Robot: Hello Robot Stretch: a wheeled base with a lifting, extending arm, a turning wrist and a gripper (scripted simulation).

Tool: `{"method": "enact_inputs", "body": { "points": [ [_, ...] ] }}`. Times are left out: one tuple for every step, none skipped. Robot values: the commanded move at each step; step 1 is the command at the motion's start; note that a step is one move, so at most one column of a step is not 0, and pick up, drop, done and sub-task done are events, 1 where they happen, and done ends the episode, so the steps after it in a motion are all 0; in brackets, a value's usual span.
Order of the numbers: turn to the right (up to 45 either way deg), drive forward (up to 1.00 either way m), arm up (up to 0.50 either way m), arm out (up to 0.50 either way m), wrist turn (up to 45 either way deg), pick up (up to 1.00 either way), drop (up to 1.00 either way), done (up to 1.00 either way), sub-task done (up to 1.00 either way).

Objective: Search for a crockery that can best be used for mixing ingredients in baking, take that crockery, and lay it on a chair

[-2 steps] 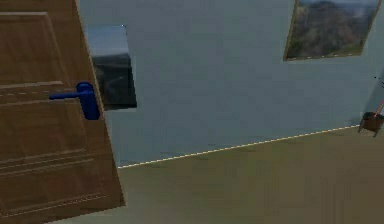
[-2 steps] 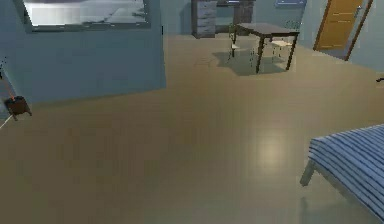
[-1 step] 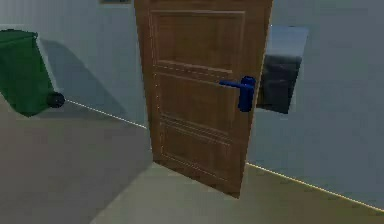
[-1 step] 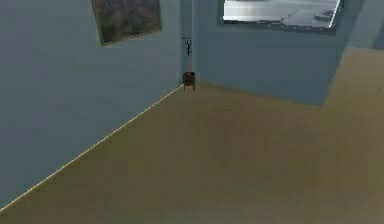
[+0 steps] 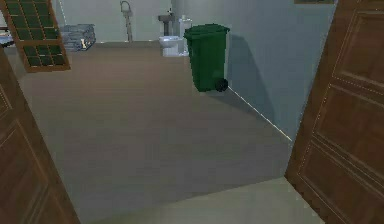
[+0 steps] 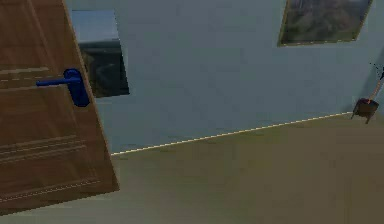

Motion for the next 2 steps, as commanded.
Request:
{"method": "enact_inputs", "body": {
  "points": [
    [-12.0,0.0,0.0,0.0,0.0,0.0,0.0,0.0,0.0],
    [0.0,1.0,0.0,0.0,0.0,0.0,0.0,0.0,0.0]
  ]
}}
